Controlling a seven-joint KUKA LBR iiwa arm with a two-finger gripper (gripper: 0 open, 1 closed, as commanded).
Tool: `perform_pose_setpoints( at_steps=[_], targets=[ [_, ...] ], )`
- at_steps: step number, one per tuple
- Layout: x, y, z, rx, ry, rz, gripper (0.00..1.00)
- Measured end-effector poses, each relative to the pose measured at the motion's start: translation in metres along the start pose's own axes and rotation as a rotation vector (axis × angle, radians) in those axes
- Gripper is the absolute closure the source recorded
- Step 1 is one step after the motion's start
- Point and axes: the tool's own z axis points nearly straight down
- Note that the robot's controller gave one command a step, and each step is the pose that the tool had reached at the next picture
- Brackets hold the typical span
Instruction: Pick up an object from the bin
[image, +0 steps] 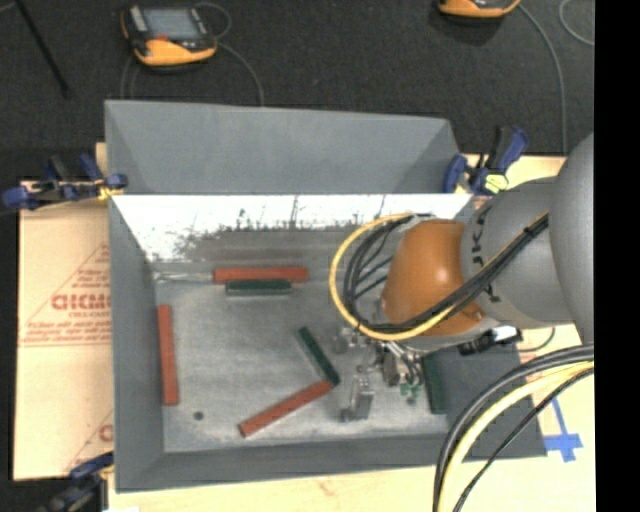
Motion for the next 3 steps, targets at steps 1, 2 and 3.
perform_pose_setpoints(
  at_steps=[1, 2, 3],
  targets=[
    [0.000, 0.000, 0.000, 0.000, 0.000, 0.000, 0.00],
    [-0.009, 0.068, -0.004, -0.002, -0.002, 0.016, 1.00],
    [-0.009, 0.067, -0.004, -0.002, -0.003, 0.016, 1.00]
  ],
)
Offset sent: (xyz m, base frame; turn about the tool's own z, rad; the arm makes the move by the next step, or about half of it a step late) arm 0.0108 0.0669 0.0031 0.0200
